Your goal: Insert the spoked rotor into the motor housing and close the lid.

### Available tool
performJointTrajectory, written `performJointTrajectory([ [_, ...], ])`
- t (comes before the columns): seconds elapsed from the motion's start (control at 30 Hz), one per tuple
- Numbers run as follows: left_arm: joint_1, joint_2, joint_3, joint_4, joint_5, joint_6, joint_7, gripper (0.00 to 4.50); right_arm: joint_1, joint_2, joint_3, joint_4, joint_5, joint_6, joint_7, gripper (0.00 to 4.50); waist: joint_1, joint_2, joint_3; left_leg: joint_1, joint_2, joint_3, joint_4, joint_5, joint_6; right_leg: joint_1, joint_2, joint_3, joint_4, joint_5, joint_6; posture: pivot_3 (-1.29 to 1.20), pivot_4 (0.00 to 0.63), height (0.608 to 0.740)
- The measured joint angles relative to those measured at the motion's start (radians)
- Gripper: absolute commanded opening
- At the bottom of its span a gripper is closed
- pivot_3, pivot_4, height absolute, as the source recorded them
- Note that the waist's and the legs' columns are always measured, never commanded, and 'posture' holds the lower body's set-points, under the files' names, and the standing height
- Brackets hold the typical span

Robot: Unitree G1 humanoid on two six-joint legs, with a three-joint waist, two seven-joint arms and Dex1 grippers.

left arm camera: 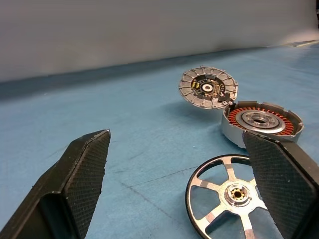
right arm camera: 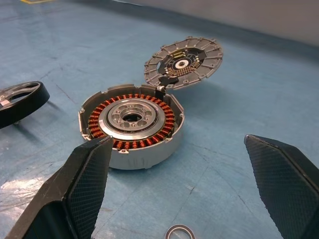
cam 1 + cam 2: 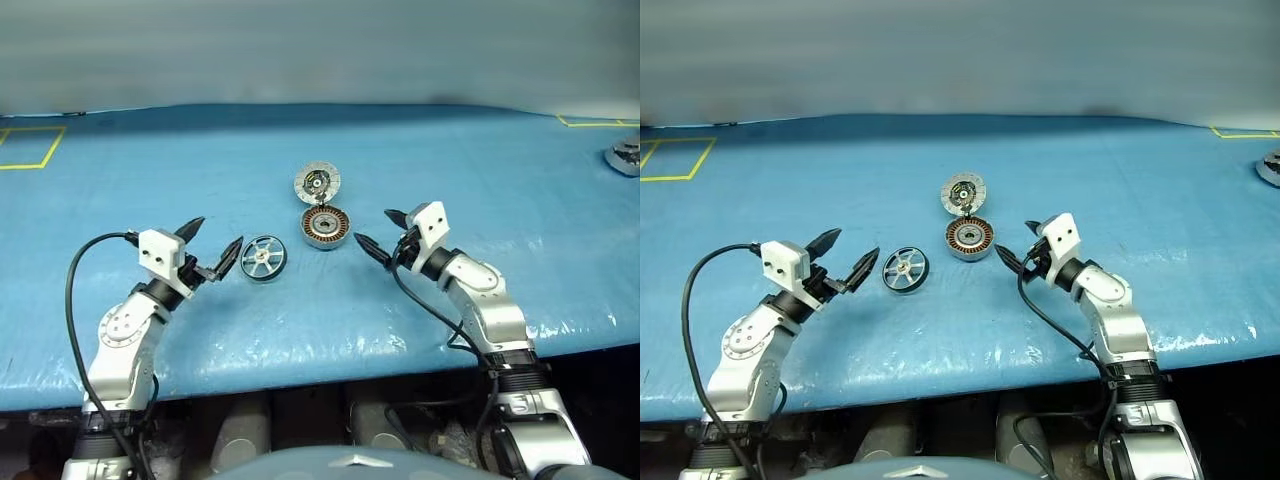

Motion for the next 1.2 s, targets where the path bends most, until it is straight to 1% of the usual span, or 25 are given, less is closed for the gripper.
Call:
performJointTrajectory([
  [0.33, 0.007, -0.009, -0.003, -0.031, 0.0, 0.016, 0.017, 4.5, -0.001, -0.006, 0.012, 0.021, -0.01, -0.017, 0.01, 4.45, 0.001, 0.0, 0.0, 0.0, 0.0, 0.0, 0.0, 0.0, 0.0, 0.0, 0.0, 0.0, 0.0, 0.0, 0.0, 0.0, 0.15, 0.74],
  [0.67, 0.002, -0.015, 0.006, -0.031, 0.0, 0.015, 0.027, 4.5, -0.02, -0.025, -0.02, 0.021, 0.037, 0.002, 0.036, 4.45, 0.001, 0.0, 0.0, 0.0, 0.0, 0.0, 0.0, 0.0, 0.0, 0.0, 0.0, 0.0, 0.0, 0.0, 0.0, 0.0, 0.15, 0.74],
  [0.77, -0.005, -0.016, 0.006, -0.031, 0.002, 0.015, 0.028, 4.5, -0.027, -0.059, 0.001, 0.019, 0.029, 0.006, 0.072, 4.45, 0.001, 0.0, 0.0, 0.0, 0.0, 0.0, 0.0, 0.0, 0.0, 0.0, 0.0, 0.0, 0.0, 0.0, 0.0, 0.0, 0.15, 0.74],
  [0.97, 0.004, -0.038, 0.001, -0.04, 0.002, 0.01, 0.031, 4.5, -0.06, -0.152, 0.096, -0.021, -0.035, 0.018, 0.172, 4.45, 0.0, 0.0, 0.0, 0.0, 0.0, 0.0, 0.0, 0.0, 0.0, 0.0, 0.0, 0.0, 0.0, 0.0, 0.0, 0.0, 0.15, 0.74],
  [1.03, 0.01, -0.041, -0.005, -0.05, 0.003, 0.007, 0.03, 4.5, -0.079, -0.169, 0.11, -0.026, -0.04, 0.018, 0.213, 4.45, 0.001, 0.0, 0.0, 0.0, 0.0, 0.0, 0.0, 0.0, 0.0, 0.0, 0.0, 0.0, 0.0, 0.0, 0.0, 0.0, 0.15, 0.74],
  [1.13, 0.016, -0.041, -0.018, -0.064, 0.012, -0.01, 0.025, 4.5, -0.154, -0.183, 0.159, -0.015, -0.057, 0.016, 0.287, 4.45, -0.003, 0.0, 0.0, 0.001, 0.0, 0.0, 0.001, 0.0, 0.0, 0.0, 0.0, 0.0, 0.0, 0.0, 0.0, 0.0, 0.15, 0.74],
  [1.2, 0.024, -0.042, -0.025, -0.065, 0.018, -0.015, 0.026, 4.5, -0.229, -0.191, 0.217, 0.019, -0.108, -0.008, 0.331, 4.45, -0.006, 0.0, 0.0, 0.001, 0.0, 0.0, 0.001, 0.0, 0.0, 0.0, 0.0, 0.0, 0.0, 0.0, 0.0, 0.0, 0.15, 0.74],
])
